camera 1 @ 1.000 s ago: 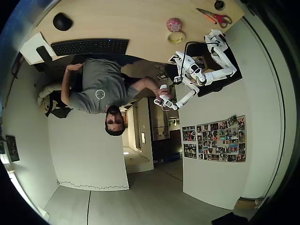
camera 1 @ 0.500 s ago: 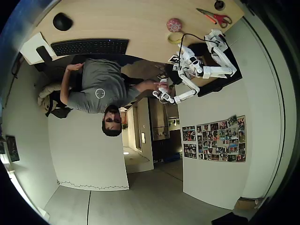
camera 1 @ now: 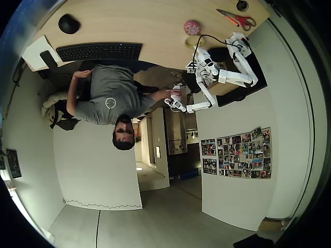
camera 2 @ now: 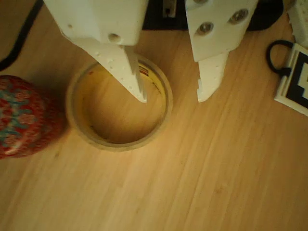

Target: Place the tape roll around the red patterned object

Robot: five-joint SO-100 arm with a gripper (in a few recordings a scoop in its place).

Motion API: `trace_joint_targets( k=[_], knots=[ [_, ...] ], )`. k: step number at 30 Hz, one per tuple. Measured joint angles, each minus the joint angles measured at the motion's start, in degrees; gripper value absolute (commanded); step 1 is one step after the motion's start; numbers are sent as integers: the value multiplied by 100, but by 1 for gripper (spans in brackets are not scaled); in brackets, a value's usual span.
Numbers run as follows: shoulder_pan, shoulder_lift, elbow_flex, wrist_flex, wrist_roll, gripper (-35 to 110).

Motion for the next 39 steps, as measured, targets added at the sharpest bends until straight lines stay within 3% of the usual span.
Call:
trace_joint_targets(
  k=[8,13,17,32,39],
  knots=[
    [-123,-738,-158,-483,9,16],
    [-193,-1116,-220,-800,9,0],
    [-290,-1257,-475,-738,35,0],
    [-141,633,-1477,1828,-97,0],
    [738,1661,-1582,2549,-650,0]
  ],
)
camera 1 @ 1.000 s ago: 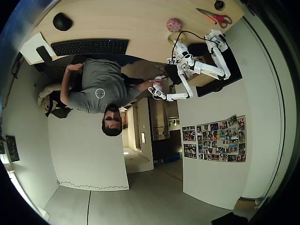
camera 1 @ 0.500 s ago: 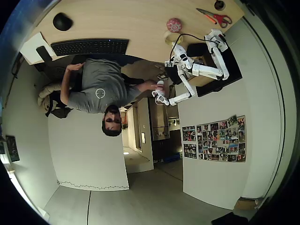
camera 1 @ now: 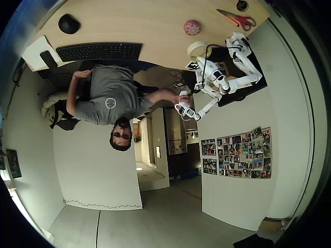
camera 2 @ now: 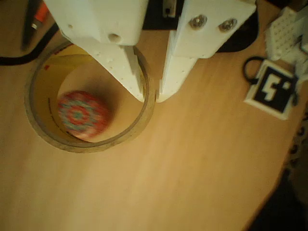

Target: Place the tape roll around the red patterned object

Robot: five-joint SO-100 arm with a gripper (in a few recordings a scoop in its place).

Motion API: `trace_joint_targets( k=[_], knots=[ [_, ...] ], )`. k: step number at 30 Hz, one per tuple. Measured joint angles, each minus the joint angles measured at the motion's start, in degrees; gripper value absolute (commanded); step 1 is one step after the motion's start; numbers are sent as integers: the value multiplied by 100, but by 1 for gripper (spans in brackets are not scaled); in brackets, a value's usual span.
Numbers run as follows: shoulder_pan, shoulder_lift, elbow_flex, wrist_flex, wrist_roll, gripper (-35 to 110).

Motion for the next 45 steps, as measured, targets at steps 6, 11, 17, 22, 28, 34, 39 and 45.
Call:
trace_joint_targets(
  k=[6,11,17,22,28,34,39,45],
  knots=[
    [1046,308,712,-536,-88,0],
    [1327,378,1626,-1679,132,0],
    [1257,-396,1802,-2487,510,0],
    [1222,-1397,1213,-2575,580,0],
    [1178,-1872,571,-2496,536,16],
    [1037,-1925,325,-2268,457,31],
    [993,-1934,211,-2004,352,35],
    [1248,-1529,-255,-1151,185,35]
  ],
)
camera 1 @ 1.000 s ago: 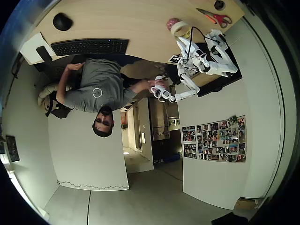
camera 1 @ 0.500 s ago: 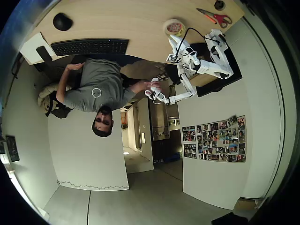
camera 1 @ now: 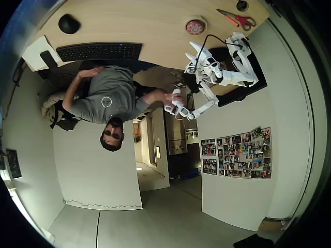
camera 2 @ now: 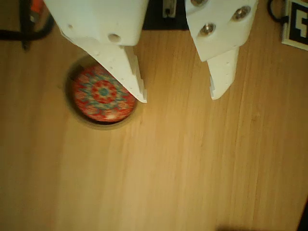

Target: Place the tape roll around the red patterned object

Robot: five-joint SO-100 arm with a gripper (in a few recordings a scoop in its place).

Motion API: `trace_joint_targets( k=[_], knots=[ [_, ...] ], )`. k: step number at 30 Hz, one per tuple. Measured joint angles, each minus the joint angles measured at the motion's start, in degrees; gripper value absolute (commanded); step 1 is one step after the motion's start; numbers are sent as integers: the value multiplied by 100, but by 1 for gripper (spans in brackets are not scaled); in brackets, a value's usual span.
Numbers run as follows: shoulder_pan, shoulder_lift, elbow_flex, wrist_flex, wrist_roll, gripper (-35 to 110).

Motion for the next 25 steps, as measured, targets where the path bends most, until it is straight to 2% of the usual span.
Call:
trace_joint_targets(
  k=[8,13,25],
  knots=[
    [677,835,-1151,1564,-246,34],
    [993,1222,-1450,2109,-141,34],
    [598,2619,141,2259,466,34]
  ],
)
